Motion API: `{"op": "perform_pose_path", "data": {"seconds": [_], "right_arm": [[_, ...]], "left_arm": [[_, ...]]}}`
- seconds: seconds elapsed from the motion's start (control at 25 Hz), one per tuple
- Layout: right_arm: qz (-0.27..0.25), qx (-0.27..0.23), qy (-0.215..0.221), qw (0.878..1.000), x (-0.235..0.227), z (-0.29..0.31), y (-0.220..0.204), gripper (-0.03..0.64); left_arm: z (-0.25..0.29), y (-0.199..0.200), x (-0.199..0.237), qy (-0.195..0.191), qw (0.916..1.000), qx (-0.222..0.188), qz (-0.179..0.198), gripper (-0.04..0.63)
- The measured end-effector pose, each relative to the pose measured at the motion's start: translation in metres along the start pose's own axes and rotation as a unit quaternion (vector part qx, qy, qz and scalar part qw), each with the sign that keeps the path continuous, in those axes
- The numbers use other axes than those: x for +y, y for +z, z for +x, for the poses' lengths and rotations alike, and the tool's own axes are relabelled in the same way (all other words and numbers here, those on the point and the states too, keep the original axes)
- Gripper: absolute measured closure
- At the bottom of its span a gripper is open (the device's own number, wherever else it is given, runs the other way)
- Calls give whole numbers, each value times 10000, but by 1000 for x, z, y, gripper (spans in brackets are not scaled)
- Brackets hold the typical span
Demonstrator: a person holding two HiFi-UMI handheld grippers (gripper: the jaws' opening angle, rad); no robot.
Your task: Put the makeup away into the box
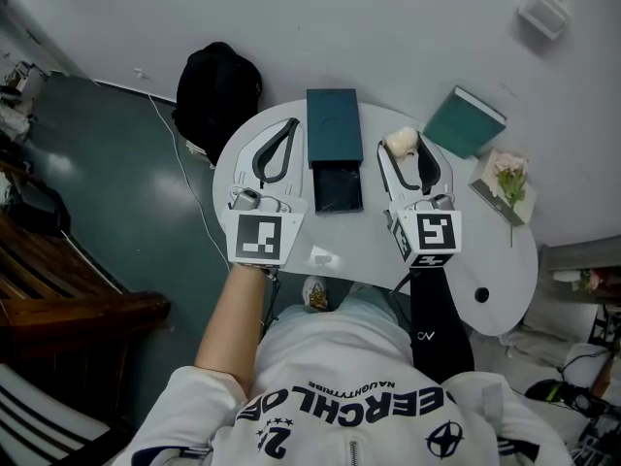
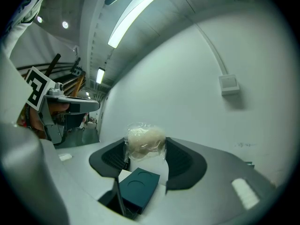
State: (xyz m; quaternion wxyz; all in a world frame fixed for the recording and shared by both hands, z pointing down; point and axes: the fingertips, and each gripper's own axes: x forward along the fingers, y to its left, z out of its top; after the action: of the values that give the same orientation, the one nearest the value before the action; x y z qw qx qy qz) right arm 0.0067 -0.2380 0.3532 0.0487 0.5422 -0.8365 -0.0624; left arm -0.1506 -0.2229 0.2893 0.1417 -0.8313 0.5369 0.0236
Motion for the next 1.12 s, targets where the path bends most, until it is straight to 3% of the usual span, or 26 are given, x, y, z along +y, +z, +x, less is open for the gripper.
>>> {"op": "perform_pose_path", "data": {"seconds": [0.24, 0.4, 0.56, 0.72, 1.12], "right_arm": [[-53, 182, 103, 9998, 17, 7, -11, 348], [15, 633, 360, 9973, 39, 20, -45, 348], [86, 1409, 754, 9871, 71, 31, -99, 347], [254, 1862, 1087, 9762, 98, 34, -142, 342], [266, 2806, 1392, 9493, 129, 27, -225, 337]], "left_arm": [[-6, -1, 1, -141, 9999, -63, -39, 591], [-9, -3, 4, -148, 9999, -64, -27, 591], [-13, -9, 7, -157, 9999, -4, -12, 591], [-19, -17, 7, -221, 9997, 100, 77, 591], [-34, -26, 22, -59, 9997, 226, -4, 591]]}}
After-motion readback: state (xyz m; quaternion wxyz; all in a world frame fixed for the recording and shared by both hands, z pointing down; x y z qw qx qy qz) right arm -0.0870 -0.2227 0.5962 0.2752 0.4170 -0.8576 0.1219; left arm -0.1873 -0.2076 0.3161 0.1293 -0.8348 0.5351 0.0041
